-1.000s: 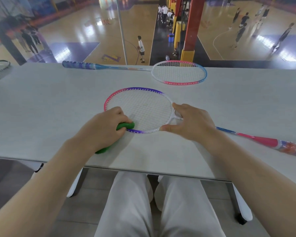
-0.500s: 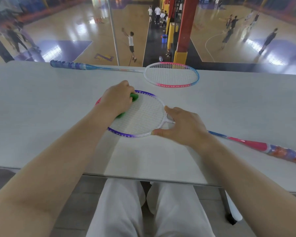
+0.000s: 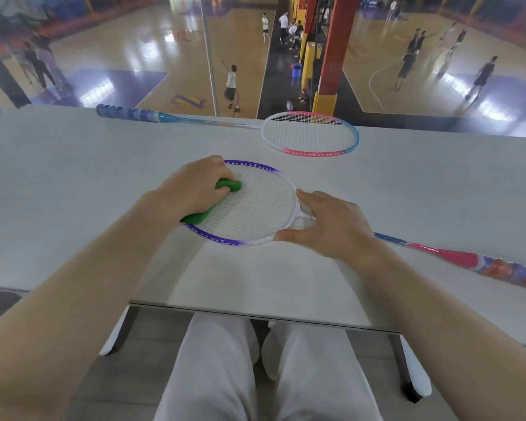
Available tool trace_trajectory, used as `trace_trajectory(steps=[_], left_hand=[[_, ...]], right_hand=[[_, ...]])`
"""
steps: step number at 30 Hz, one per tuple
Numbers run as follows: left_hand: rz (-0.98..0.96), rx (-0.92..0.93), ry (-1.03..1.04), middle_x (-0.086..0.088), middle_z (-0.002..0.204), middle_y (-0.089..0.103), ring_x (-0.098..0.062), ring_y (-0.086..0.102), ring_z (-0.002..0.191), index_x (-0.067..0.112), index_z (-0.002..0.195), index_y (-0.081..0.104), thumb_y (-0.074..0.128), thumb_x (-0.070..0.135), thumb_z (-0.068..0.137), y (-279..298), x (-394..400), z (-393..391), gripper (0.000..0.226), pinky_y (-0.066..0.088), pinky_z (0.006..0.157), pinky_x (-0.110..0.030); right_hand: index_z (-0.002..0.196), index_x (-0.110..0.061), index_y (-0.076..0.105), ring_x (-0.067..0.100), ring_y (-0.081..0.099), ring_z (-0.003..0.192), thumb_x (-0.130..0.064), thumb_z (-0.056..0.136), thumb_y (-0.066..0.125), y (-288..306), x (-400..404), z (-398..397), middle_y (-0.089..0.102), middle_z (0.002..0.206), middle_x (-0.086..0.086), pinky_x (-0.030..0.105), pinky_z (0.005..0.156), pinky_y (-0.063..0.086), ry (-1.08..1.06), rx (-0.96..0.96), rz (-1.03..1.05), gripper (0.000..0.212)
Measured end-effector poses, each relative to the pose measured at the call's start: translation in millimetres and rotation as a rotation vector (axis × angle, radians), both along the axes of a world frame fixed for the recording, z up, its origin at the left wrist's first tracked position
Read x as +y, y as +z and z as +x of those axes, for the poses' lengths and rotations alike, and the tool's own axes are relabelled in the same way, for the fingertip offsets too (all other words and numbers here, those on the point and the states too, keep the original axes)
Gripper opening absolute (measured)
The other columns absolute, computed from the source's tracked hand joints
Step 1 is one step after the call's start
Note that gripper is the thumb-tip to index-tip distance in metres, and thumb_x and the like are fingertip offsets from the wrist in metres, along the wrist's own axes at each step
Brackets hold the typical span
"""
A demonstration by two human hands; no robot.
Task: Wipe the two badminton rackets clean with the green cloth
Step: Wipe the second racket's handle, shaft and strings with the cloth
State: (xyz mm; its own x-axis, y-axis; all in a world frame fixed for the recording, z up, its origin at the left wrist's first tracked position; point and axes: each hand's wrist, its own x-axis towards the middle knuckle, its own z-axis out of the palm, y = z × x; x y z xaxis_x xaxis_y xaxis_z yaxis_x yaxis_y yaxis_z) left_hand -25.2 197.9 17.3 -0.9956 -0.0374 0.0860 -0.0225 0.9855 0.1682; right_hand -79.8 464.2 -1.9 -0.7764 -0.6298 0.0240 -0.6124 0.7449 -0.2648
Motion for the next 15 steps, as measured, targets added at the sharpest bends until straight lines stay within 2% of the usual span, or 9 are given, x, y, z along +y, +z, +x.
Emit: trace_trajectory(steps=[4, 7, 10, 15], left_hand=[[-0.003, -0.026, -0.012, 0.012, 0.11, 0.049, -0.012, 0.052, 0.102, 0.031, 0.123, 0.064, 0.054, 0.03, 0.095, -0.3, -1.7, 43.1, 0.03, 0.044, 0.093, -0.034], [-0.058, 0.026, 0.026, 0.016, 0.109, 0.047, -0.009, 0.05, 0.102, 0.035, 0.124, 0.062, 0.05, 0.033, 0.096, -5.1, 3.8, 80.5, 0.031, 0.045, 0.085, -0.032], [-0.079, 0.101, 0.041, 0.017, 0.111, 0.049, -0.006, 0.049, 0.103, 0.036, 0.123, 0.062, 0.048, 0.034, 0.097, -10.6, 9.6, 108.3, 0.03, 0.045, 0.078, -0.03], [-0.116, 0.147, 0.043, 0.016, 0.109, 0.053, -0.009, 0.053, 0.098, 0.036, 0.12, 0.065, 0.049, 0.031, 0.097, -11.2, 3.7, 92.6, 0.028, 0.043, 0.073, -0.03]], right_hand=[[0.152, -0.032, 0.029, 0.007, 0.044, 0.132, -0.091, 0.065, 0.047, -0.6, -1.1, 0.3, 0.044, 0.147, -0.018, 0.029, 0.103, 0.037, -0.006, 0.002, 0.012, 0.107], [0.151, -0.032, 0.031, 0.007, 0.046, 0.131, -0.091, 0.065, 0.047, -1.0, -0.7, 0.1, 0.045, 0.146, -0.018, 0.028, 0.101, 0.037, -0.005, 0.005, 0.009, 0.105], [0.145, -0.037, 0.037, 0.008, 0.051, 0.122, -0.091, 0.063, 0.047, -2.2, -0.1, 0.3, 0.052, 0.135, -0.019, 0.027, 0.093, 0.038, -0.006, 0.003, -0.015, 0.099], [0.146, -0.035, 0.036, 0.009, 0.052, 0.121, -0.089, 0.066, 0.049, -3.2, -1.0, 0.0, 0.054, 0.133, -0.017, 0.026, 0.093, 0.038, -0.009, 0.015, -0.024, 0.097]])
